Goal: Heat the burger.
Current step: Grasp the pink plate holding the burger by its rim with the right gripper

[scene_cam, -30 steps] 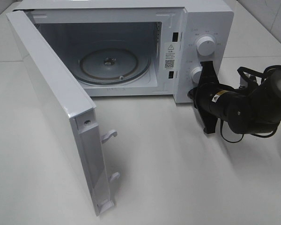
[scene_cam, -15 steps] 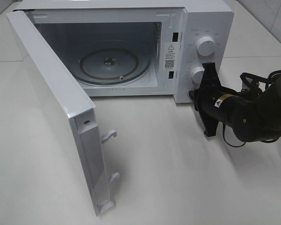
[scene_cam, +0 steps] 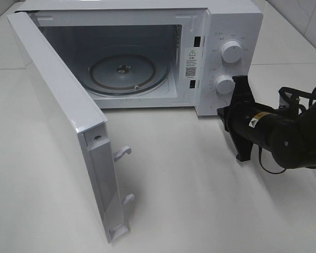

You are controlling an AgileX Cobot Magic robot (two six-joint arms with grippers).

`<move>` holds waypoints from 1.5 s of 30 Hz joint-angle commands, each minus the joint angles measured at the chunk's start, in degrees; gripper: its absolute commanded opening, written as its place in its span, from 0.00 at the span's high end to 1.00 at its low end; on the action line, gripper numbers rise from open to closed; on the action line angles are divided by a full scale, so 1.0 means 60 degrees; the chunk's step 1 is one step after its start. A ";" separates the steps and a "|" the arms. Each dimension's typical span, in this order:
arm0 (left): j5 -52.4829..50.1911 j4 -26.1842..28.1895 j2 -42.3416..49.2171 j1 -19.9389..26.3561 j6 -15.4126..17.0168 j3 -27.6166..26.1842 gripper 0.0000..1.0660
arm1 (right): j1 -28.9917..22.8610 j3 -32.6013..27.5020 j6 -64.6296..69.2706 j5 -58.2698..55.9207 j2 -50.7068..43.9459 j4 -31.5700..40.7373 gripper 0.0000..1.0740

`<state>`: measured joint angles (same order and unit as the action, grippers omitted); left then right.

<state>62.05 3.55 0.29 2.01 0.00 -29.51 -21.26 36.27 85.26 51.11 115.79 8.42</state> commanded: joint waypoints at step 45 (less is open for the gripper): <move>-0.0115 0.0010 0.0153 0.0000 0.0000 0.0000 0.04 | 0.0812 0.0840 -1.3178 -1.4878 -0.5835 -0.2722 0.07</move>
<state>62.05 3.55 0.29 2.01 0.00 -29.51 -17.88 40.85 5.96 -37.30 80.44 -7.05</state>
